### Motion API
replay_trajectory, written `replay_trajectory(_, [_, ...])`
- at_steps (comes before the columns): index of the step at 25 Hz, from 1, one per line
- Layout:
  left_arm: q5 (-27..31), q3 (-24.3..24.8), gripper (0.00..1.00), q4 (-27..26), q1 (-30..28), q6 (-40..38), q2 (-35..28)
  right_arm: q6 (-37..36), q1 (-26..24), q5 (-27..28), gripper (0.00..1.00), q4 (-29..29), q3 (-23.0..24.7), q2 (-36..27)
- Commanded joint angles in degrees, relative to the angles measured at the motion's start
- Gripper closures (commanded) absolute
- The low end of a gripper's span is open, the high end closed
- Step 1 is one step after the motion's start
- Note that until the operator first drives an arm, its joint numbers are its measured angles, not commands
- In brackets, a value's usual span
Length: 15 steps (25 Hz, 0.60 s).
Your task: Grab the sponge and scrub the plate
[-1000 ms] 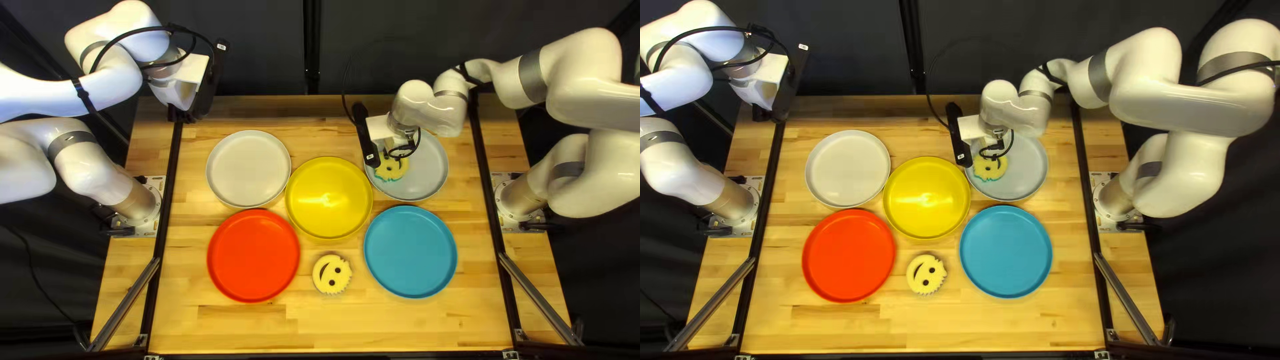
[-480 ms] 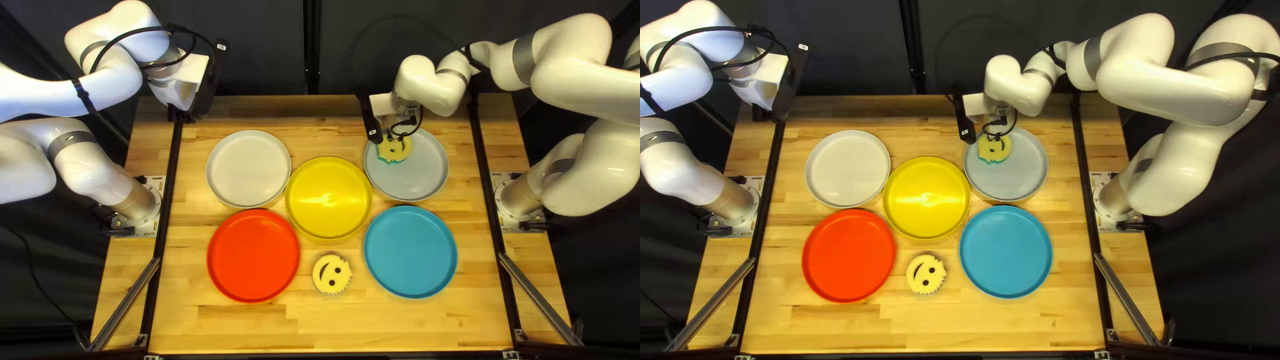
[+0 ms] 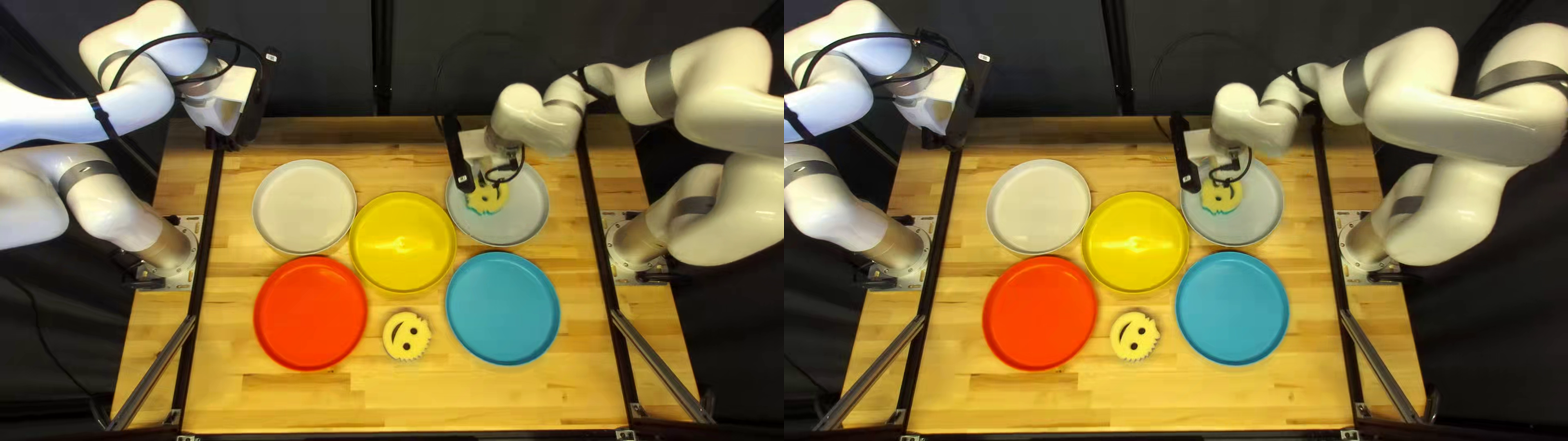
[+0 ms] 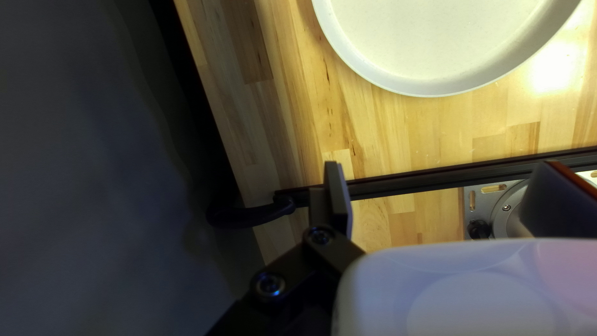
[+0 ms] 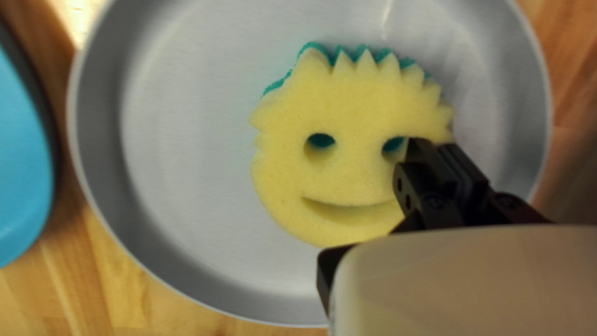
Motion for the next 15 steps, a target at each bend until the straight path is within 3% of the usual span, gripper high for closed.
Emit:
replay_trajectory(1, [0.0, 0.0, 0.0, 0.0, 0.0, 0.0, 0.0, 1.12, 0.97, -0.74, 1.0, -0.98, 0.93, -0.48])
replay_trajectory(5, [0.0, 0.0, 0.0, 0.0, 0.0, 0.0, 0.0, 0.01, -0.02, -1.42, 1.0, -1.21, 1.02, -0.22])
replay_trajectory(15, [0.0, 0.0, 0.0, 0.0, 0.0, 0.0, 0.0, -13.24, -11.28, -1.32, 1.0, 3.6, -2.14, 2.3])
